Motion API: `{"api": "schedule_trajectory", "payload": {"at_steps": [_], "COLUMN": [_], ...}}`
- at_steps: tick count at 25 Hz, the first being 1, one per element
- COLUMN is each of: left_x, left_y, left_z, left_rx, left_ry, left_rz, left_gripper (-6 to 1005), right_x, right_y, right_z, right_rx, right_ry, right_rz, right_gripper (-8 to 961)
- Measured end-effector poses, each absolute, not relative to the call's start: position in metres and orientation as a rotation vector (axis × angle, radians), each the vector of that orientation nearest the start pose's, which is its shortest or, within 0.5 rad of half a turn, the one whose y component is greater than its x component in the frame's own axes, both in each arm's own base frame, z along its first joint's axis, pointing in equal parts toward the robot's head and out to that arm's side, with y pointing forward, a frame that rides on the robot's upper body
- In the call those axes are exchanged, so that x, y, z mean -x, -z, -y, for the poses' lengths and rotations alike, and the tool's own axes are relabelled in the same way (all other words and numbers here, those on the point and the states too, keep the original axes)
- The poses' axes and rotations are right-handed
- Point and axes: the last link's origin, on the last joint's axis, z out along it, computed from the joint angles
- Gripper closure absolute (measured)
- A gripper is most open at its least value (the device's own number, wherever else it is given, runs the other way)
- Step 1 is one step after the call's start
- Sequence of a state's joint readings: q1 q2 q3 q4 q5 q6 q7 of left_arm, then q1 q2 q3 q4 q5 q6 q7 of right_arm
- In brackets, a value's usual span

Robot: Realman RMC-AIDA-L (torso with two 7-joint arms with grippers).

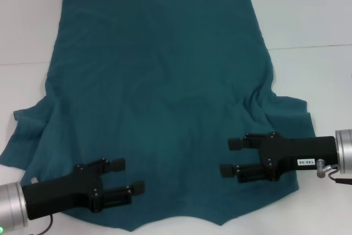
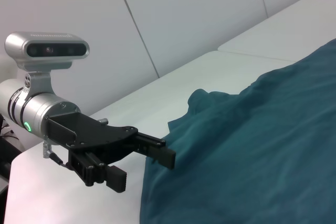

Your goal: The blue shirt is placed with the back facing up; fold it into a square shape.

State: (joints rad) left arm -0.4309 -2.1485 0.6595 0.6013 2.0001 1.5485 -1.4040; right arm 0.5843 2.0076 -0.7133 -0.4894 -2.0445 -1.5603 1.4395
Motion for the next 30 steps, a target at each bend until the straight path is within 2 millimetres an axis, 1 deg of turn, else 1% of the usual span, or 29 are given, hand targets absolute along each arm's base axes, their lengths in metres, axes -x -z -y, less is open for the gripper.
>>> {"api": "schedule_trajectory", "payload": {"at_steps": [22,26,30], "left_x": [0.282,0.287,0.299], "left_y": [0.033,0.026,0.011], "left_z": [-0.292,-0.297,-0.303], "left_rx": [2.647,2.566,2.43], "left_ry": [0.807,0.827,0.866], "left_rz": [0.909,0.971,1.013], "left_gripper": [111,111,112], "right_x": [-0.27,-0.269,-0.27], "right_y": [0.008,0.009,0.01], "right_z": [-0.33,-0.33,-0.328], "right_rx": [2.805,2.8,2.79], "right_ry": [-0.655,-0.666,-0.681], "right_rz": [-0.798,-0.802,-0.818], "right_gripper": [41,42,42]}}
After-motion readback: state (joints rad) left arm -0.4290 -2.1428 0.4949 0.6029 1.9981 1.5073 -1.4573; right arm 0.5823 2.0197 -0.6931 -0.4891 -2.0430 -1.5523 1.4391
